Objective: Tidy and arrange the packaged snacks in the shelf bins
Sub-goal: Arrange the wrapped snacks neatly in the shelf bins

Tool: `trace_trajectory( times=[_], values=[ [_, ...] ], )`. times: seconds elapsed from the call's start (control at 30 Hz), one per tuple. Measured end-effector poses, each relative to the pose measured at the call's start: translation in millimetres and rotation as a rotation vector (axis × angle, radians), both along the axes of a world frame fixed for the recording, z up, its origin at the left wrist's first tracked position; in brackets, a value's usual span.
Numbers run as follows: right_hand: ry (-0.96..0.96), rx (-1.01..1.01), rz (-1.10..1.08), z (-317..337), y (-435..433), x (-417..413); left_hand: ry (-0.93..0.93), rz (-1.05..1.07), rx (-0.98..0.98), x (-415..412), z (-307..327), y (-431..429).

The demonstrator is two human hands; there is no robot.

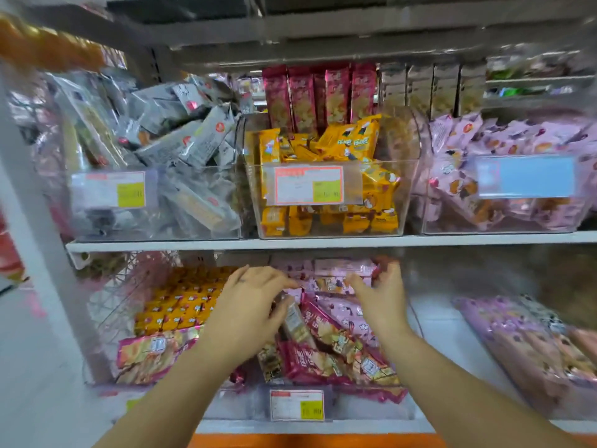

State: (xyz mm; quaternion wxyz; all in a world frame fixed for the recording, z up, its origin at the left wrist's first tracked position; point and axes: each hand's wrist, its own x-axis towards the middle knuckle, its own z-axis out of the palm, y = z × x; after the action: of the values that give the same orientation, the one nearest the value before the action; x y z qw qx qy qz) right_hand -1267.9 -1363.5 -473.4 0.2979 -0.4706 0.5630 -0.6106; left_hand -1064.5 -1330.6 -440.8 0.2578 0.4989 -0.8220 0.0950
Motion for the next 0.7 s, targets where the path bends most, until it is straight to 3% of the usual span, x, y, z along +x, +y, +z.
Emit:
trace_trajectory(
  times=[0.1, 0.2, 0.3, 0.47, 0.7],
  values=[
    [-0.151, 0.173, 0.103, -5, -34, 18, 0.038, 0.011, 0.072, 8, -4, -6],
    [0.12, 0.248, 0.192, -2, -41, 18, 0.055, -0.008, 0.145, 13, -8, -11],
    [0.333, 0.197, 0.236, 13, -26, 7, 0.068, -0.019, 0.179, 12, -6, -11],
    [0.389, 0.203, 0.396, 29, 2, -10, 0.045, -0.01, 0.179, 5, 4, -4],
    [0.587, 0.039, 0.5, 82, 49, -35, 0.044, -0.108, 0.094, -25, 47, 20]
  ],
)
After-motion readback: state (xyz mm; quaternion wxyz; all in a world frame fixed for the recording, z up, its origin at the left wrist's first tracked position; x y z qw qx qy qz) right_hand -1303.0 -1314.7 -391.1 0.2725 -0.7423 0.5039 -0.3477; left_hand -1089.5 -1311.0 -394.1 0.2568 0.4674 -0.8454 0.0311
